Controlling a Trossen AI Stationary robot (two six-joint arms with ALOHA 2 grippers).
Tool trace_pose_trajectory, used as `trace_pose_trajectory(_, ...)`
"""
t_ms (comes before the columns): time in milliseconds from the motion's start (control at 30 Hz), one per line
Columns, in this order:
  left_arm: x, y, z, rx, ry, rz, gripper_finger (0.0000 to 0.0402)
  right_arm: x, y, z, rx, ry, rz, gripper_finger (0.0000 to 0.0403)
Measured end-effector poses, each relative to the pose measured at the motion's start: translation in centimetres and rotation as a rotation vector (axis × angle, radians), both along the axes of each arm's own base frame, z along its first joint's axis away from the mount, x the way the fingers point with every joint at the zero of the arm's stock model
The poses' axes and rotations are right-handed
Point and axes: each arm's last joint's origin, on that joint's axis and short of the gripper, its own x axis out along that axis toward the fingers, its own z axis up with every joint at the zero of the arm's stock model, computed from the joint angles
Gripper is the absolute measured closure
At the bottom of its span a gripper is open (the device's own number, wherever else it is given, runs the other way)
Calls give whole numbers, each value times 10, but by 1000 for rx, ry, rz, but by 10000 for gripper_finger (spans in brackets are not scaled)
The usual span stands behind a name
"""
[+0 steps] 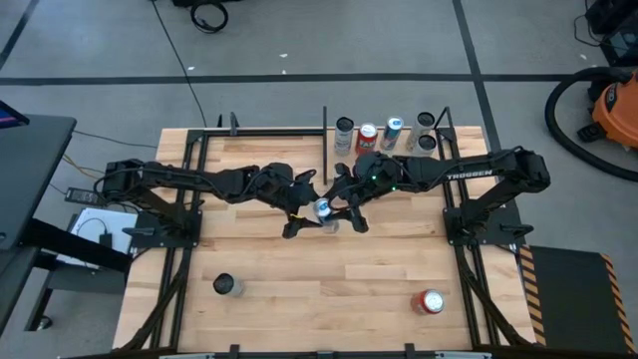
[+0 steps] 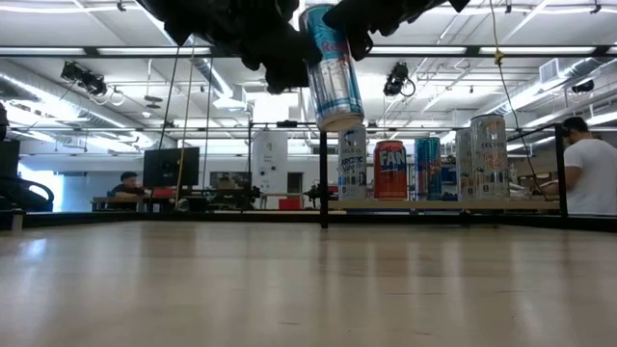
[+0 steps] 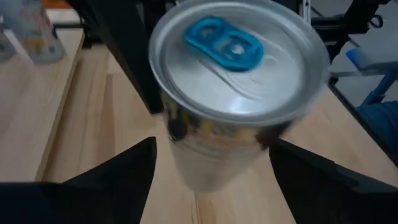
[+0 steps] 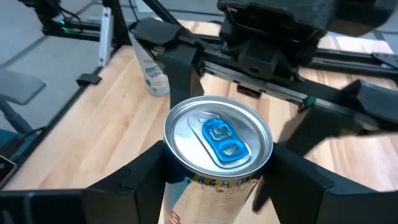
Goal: Place canned beverage on shelf
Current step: Put the blue soda can on the shelf aligned with the other blue soda can
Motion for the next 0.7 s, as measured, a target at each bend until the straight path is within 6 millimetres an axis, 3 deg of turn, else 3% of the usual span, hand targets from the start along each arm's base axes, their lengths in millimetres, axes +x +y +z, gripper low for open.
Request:
trace_pose_trajectory(267,-5,16,-3,-39,63,66,88,-23,-2,19,-51,0,-93,167)
trace_pose_trajectory(700,-6,19,-4,-62,72,85,88,-109,-11,72,-247,-92,-474,167)
